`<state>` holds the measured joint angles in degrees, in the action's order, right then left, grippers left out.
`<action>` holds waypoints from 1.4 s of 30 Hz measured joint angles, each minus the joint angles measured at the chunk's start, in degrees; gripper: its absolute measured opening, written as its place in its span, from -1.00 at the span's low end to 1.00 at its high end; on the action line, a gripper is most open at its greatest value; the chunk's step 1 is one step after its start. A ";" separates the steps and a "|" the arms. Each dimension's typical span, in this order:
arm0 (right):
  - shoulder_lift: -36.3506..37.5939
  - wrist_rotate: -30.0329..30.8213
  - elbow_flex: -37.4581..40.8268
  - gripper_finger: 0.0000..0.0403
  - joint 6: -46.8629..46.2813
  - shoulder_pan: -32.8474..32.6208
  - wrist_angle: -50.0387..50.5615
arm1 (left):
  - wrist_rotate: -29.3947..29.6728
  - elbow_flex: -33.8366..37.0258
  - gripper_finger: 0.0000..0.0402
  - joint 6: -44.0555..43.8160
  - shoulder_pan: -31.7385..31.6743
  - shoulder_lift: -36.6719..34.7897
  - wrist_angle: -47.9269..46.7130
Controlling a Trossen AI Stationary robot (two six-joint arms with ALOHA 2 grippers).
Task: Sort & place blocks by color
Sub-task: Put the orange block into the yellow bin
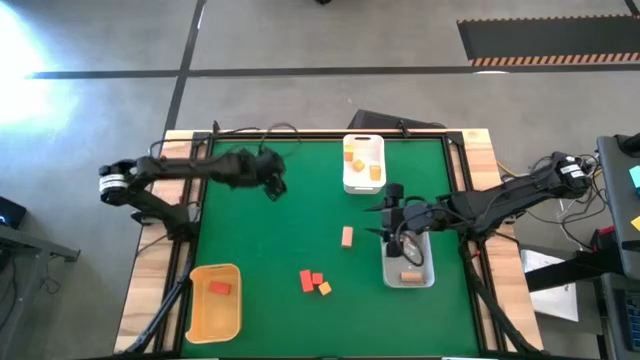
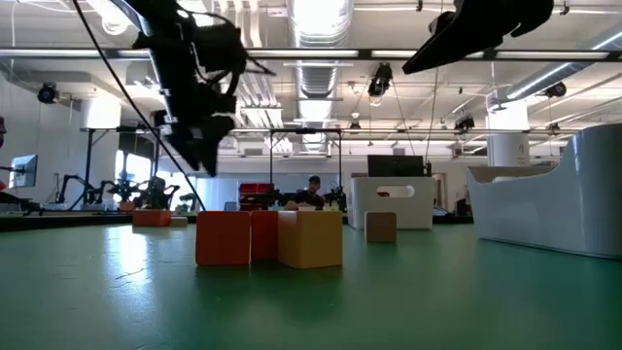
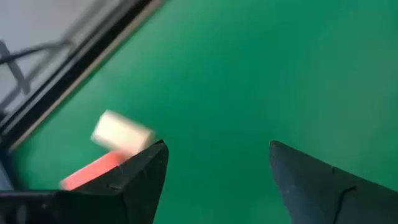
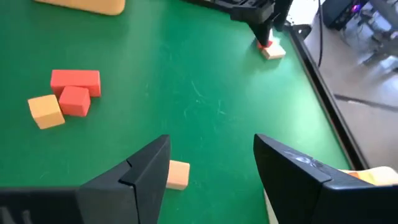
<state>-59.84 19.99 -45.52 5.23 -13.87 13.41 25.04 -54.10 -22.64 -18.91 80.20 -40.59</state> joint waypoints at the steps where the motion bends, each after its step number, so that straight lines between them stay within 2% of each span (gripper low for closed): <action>1: 1.06 -0.01 0.44 0.09 0.30 0.00 0.06 | -2.35 -1.01 0.28 3.47 -2.33 0.00 -2.80; 6: 5.62 -0.46 1.89 0.09 0.83 0.00 -0.23 | -10.75 -1.92 0.25 30.78 -12.94 0.00 -7.71; 8: 6.90 -0.64 2.46 0.09 0.81 0.00 -0.57 | -12.20 -1.09 0.25 38.52 -16.17 0.15 -8.64; 14: 8.83 -0.68 4.68 0.09 0.01 0.00 -0.82 | -12.26 0.45 0.25 47.17 -23.25 3.20 -8.47; 22: 9.07 -0.66 5.29 0.09 0.13 0.00 -2.82 | -7.37 0.88 0.25 62.57 -25.18 7.88 -7.90; 29: 9.07 -0.66 5.29 0.09 -0.40 0.00 -3.04 | -4.97 0.93 0.25 66.67 -26.20 10.47 -5.40; 42: 9.07 -0.66 5.29 0.09 -0.83 0.00 -3.02 | -6.69 1.63 0.25 69.90 -28.13 11.04 -2.85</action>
<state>-50.76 19.33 -40.23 4.40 -13.87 10.38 18.35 -52.47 47.27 -47.04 91.24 -43.44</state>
